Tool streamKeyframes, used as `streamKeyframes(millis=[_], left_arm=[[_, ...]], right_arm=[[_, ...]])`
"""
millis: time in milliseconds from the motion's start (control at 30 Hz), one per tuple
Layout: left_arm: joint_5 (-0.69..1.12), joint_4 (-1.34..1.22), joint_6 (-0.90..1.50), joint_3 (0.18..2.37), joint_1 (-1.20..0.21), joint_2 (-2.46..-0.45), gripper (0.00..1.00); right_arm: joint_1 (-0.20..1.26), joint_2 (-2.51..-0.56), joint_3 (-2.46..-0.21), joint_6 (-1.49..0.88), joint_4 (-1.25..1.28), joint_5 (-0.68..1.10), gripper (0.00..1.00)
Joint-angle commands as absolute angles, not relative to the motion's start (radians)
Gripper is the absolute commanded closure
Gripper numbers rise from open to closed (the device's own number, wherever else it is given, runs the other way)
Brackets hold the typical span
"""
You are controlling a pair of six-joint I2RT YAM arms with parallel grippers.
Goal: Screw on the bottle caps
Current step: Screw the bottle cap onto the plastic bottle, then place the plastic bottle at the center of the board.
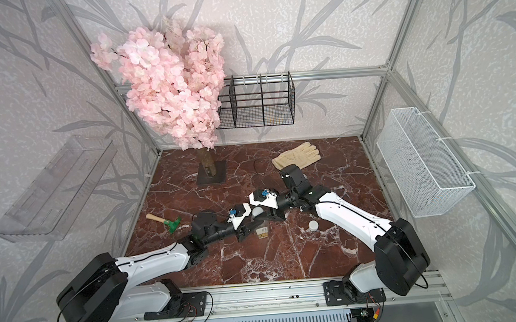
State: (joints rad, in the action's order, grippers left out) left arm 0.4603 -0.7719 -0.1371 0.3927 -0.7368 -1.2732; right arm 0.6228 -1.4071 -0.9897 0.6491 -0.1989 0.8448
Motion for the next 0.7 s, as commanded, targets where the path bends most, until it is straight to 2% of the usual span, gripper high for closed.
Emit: streamKeyframes(millis=[0, 367, 600, 633, 667], left_arm=[[0.340, -0.667, -0.093, 0.371, -0.741, -1.299, 1.00], [0.188, -0.683, -0.039, 0.350, -0.742, -1.265, 1.00], [0.155, -0.684, -0.034, 0.340, -0.741, -1.245, 1.00], [0.156, -0.683, -0.036, 0.339, -0.741, -1.242, 1.00], [0.156, -0.681, -0.039, 0.339, -0.741, -1.239, 1.00]], right_arm=[[0.673, -1.402, -0.924, 0.458, -0.037, 0.693, 1.00], [0.791, -1.332, -0.849, 0.285, 0.092, 0.406, 1.00], [0.813, -1.312, -0.814, 0.228, 0.159, 0.416, 1.00], [0.813, -1.312, -0.812, 0.229, 0.165, 0.422, 0.98], [0.812, -1.310, -0.808, 0.228, 0.170, 0.423, 0.84]])
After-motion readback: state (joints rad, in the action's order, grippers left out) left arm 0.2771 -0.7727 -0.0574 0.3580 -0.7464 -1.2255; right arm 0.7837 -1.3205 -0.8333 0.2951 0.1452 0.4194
